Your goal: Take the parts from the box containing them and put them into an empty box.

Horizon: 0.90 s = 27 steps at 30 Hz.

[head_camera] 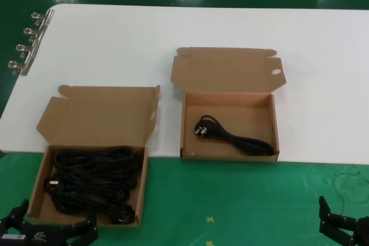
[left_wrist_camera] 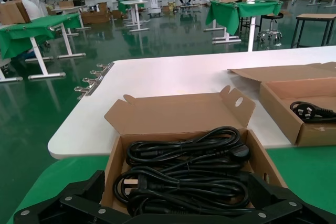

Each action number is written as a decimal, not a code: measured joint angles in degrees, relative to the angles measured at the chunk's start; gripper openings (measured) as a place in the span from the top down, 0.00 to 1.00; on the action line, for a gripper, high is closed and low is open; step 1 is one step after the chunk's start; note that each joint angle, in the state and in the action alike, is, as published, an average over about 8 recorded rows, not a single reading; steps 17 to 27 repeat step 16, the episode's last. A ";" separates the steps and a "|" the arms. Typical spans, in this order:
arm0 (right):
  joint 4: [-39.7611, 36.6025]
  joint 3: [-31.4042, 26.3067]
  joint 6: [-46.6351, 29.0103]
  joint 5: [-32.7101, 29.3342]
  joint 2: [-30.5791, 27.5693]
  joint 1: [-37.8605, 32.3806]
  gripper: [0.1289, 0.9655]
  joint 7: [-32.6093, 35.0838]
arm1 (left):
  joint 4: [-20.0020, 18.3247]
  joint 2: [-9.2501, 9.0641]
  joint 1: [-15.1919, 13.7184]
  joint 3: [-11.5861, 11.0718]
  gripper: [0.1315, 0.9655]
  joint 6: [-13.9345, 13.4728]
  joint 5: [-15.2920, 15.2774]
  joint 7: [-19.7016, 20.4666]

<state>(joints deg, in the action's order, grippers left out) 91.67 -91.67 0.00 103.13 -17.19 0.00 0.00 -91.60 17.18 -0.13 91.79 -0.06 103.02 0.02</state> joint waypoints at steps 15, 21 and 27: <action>0.00 0.00 0.00 0.00 0.00 0.00 0.00 0.00 | 0.00 0.00 0.00 0.00 0.00 0.00 0.00 0.00; 0.00 0.00 0.00 0.00 0.00 0.00 0.00 0.00 | 0.00 0.00 0.00 0.00 0.00 0.00 0.00 0.00; 0.00 0.00 0.00 0.00 0.00 0.00 0.00 0.00 | 0.00 0.00 0.00 0.00 0.00 0.00 0.00 0.00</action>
